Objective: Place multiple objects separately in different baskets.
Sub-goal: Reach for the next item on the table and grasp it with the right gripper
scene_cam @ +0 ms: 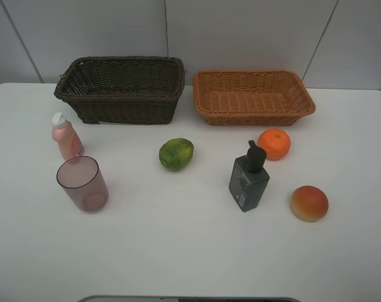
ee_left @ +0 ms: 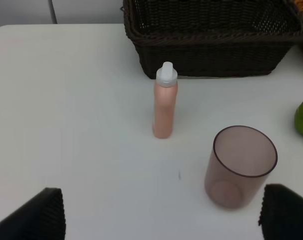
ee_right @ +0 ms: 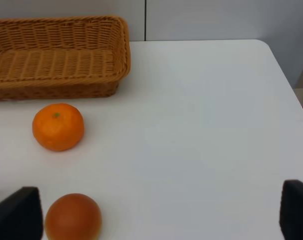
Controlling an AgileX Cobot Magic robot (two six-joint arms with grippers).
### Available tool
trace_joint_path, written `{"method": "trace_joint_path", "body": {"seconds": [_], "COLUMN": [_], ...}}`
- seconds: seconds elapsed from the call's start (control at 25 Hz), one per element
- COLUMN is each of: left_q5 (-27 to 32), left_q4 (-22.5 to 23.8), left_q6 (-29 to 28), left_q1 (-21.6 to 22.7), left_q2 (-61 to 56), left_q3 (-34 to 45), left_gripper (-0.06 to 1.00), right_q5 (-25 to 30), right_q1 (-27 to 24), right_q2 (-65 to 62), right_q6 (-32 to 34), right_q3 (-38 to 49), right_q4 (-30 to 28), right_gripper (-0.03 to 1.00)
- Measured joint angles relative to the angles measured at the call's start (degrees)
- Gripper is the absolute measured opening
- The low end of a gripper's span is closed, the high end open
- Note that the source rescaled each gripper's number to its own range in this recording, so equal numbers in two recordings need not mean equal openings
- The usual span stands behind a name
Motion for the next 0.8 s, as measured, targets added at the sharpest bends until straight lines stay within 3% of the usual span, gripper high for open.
{"method": "trace_joint_path", "body": {"seconds": [0.8], "left_q5": [0.00], "left_q4": [0.00], "left_q6": [0.00], "left_q1": [0.00], "left_q2": [0.00], "left_q3": [0.00], "left_gripper": [1.00], "right_q5": [0.00], "right_q1": [0.00], "right_q2": [0.00], "right_q6": [0.00], "right_q3": [0.00], "right_q4": [0.00], "right_gripper": [1.00]}}
